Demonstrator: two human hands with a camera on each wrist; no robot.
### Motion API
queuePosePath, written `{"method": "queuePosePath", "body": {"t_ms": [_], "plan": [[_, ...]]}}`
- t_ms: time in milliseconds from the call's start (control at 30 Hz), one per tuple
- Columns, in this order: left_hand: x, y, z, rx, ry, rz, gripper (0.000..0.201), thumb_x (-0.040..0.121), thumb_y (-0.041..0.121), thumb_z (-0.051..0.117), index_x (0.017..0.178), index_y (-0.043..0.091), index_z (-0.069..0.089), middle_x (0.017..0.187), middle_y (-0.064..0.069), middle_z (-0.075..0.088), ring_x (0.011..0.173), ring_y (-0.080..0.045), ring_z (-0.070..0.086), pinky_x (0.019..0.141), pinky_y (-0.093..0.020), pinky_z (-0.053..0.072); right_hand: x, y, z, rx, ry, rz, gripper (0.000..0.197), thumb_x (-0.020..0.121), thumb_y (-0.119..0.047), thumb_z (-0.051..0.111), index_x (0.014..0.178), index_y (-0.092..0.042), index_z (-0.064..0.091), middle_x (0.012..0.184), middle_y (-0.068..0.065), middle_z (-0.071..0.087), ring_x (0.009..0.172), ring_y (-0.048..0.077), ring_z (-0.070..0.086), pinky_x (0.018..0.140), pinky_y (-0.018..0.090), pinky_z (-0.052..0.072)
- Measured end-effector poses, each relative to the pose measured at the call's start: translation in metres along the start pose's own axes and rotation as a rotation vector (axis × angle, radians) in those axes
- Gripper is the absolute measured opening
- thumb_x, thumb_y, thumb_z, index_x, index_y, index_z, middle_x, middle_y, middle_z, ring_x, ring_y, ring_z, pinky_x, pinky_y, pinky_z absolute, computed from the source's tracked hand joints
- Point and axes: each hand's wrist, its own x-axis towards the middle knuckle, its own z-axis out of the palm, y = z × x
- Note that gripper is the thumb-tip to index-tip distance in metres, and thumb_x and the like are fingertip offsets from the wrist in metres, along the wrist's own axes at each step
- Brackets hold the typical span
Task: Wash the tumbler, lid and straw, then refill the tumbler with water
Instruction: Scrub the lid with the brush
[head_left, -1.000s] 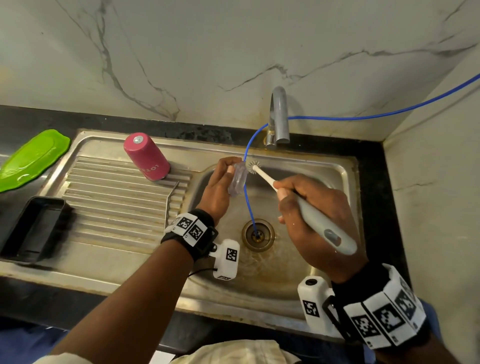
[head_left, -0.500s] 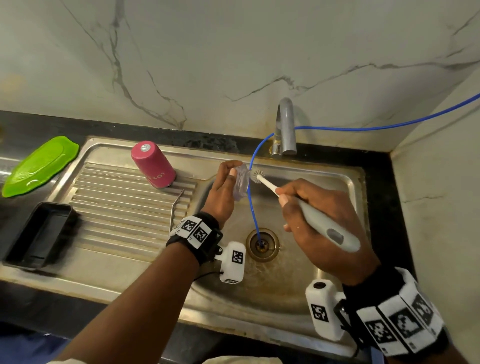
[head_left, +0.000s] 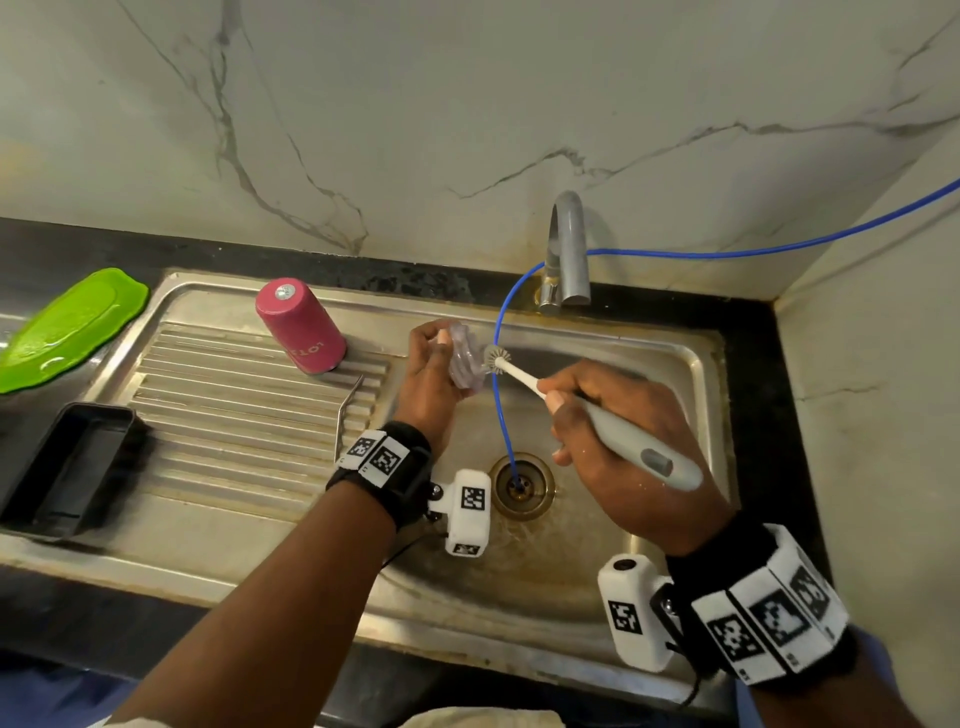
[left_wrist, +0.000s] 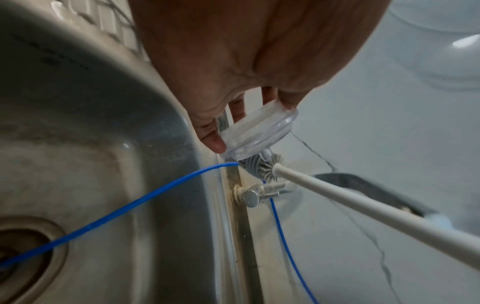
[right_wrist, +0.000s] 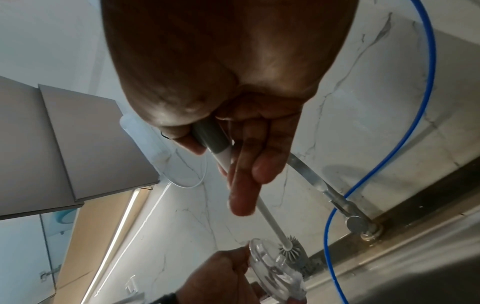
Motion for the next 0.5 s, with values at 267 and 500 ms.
{"method": "queuePosePath", "body": {"t_ms": [267,500], "plan": [[-0.006,-0.006,0.008,-0.262,0.006,-0.096,0.018,0.113,0.035,0.042,0.121,0.019,0.048,0.119,-0.013,0.066,0.107,-0.029,0.069,0.088,-0.047,0.057,-0.005,0.001,0.014,0.050,0.049,0.002,0.020,0.108,-0.029,0.055,0.111,-0.015,0.069,0.075,0.000,0.065,0.062,0.024,0.069,0.057,0.051,0.057],[0.000,-0.003,0.004,-0.394,0.150,-0.144,0.030,0.111,0.044,0.042,0.128,0.019,0.042,0.130,-0.018,0.060,0.106,-0.029,0.069,0.084,-0.044,0.057,-0.021,-0.002,0.017,0.146,0.125,0.099,0.020,0.105,-0.030,0.056,0.112,-0.018,0.071,0.077,0.005,0.069,0.063,0.022,0.072,0.059,0.047,0.058]]}}
